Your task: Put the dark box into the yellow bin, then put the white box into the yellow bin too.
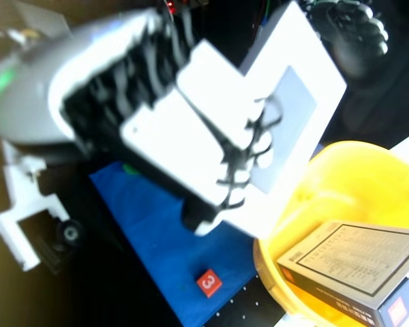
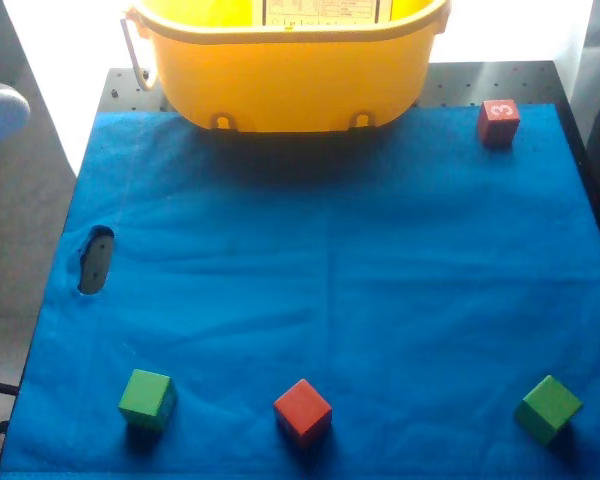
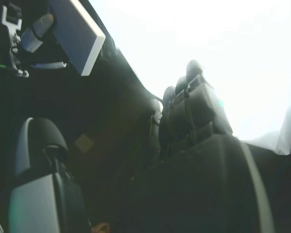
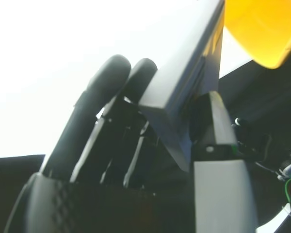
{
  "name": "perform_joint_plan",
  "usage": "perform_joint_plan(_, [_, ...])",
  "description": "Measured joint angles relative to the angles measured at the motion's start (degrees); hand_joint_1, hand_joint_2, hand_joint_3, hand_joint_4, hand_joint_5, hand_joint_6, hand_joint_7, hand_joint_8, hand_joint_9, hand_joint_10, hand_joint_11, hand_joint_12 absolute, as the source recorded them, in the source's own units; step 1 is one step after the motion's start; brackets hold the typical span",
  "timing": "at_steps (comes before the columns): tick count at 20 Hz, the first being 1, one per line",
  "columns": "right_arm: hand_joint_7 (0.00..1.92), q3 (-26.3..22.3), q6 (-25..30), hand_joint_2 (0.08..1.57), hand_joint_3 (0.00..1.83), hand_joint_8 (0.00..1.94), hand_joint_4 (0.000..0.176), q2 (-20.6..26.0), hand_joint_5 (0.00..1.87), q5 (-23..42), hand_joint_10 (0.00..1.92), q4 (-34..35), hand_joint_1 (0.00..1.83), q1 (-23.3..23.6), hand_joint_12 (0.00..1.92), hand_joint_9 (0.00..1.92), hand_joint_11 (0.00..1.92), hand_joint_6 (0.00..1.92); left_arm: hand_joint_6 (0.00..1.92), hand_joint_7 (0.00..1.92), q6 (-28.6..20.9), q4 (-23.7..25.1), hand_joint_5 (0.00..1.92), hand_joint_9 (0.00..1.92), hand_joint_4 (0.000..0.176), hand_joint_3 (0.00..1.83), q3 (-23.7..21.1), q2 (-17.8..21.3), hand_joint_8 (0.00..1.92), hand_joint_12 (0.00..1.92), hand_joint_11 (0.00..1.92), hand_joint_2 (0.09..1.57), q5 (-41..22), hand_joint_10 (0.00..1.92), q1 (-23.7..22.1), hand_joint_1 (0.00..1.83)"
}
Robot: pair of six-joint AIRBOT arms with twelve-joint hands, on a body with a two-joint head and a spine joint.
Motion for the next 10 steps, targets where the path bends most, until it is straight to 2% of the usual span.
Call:
perform_joint_plan(1, [1.22, 0.8, 0.0, 1.05, 0.00, 0.75, 0.000, -0.5, 1.05, -0.7, 0.45, -0.1, 1.28, 0.1, 1.22, 1.28, 0.98, 0.70, 0.01, 0.12, 0.2, 0.1, 0.21, 0.09, 0.042, 0.00, 0.0, 0.1, 0.00, 0.01, 0.08, 0.96, 0.0, 0.00, -1.1, 0.99])
perform_joint_plan(2, [1.24, 1.8, 0.0, 1.05, 0.00, 0.71, 0.000, -1.3, 1.03, -1.2, 0.47, 0.0, 1.29, 0.2, 1.22, 1.29, 1.01, 0.74, 0.01, 0.14, 0.4, 0.2, 0.24, 0.12, 0.051, 0.00, 0.0, 0.4, 0.00, 0.01, 0.10, 0.91, -0.1, 0.00, -2.2, 1.03])
perform_joint_plan(3, [1.24, 2.5, 0.0, 1.05, 0.00, 0.71, 0.000, -1.9, 1.03, -1.4, 0.47, 0.1, 1.29, 0.4, 1.22, 1.29, 1.01, 0.74, 0.01, 0.14, 0.5, 0.5, 0.24, 0.12, 0.051, 0.00, 0.1, 0.6, 0.00, 0.01, 0.10, 0.91, -0.2, 0.00, -2.7, 1.03])
perform_joint_plan(4, [1.24, 4.0, 0.0, 1.05, 0.00, 0.65, 0.000, -3.3, 1.02, -1.4, 0.41, 0.1, 1.27, 0.4, 1.14, 1.29, 1.02, 0.82, 0.00, 0.13, 0.7, 0.7, 0.25, 0.13, 0.050, 0.00, 0.2, 0.7, 0.00, 0.02, 0.12, 0.89, -0.2, 0.01, -3.7, 1.05])
perform_joint_plan(5, [1.24, 5.7, 0.0, 1.06, 0.00, 0.68, 0.000, -5.0, 1.00, -1.4, 0.31, 0.2, 1.28, 0.4, 1.10, 1.33, 1.02, 0.82, 0.00, 0.10, 0.9, 1.3, 0.24, 0.13, 0.049, 0.00, 0.2, 0.6, 0.00, 0.03, 0.14, 0.88, -0.3, 0.00, -4.7, 1.04])
perform_joint_plan(6, [1.26, 6.4, 0.0, 1.05, 0.00, 0.67, 0.000, -5.9, 1.01, -1.6, 0.31, 0.1, 1.29, 0.4, 1.14, 1.35, 1.01, 0.78, 0.00, 0.08, 1.0, 2.1, 0.23, 0.13, 0.028, 0.00, 0.3, 0.6, 0.00, 0.03, 0.14, 0.90, -0.3, 0.00, -5.1, 1.10])
perform_joint_plan(8, [1.27, 7.5, 0.0, 1.04, 0.00, 0.65, 0.000, -7.3, 1.04, -2.0, 0.32, -0.7, 1.29, 0.9, 1.19, 1.36, 1.00, 0.72, 0.01, 0.10, 1.0, 3.1, 0.24, 0.15, 0.019, 0.00, 1.1, -0.2, 0.01, 0.03, 0.16, 0.89, -0.1, 0.01, -7.4, 1.10])
perform_joint_plan(9, [1.27, 7.9, 0.0, 1.04, 0.00, 0.65, 0.000, -7.9, 1.05, -1.9, 0.32, -0.7, 1.29, 1.5, 1.20, 1.35, 1.00, 0.71, 0.01, 0.10, 1.0, 3.2, 0.24, 0.16, 0.020, 0.00, 1.6, -0.7, 0.01, 0.03, 0.16, 0.88, -0.3, 0.01, -8.6, 1.09])
perform_joint_plan(10, [1.27, 8.7, 0.0, 1.04, 0.00, 0.68, 0.000, -8.6, 1.06, -0.9, 0.33, -0.9, 1.29, 1.6, 1.17, 1.38, 1.05, 0.65, 0.01, 0.10, 0.9, 3.5, 0.25, 0.15, 0.031, 0.00, 1.6, -0.8, 0.01, 0.02, 0.14, 0.86, -0.5, 0.01, -9.3, 1.06])
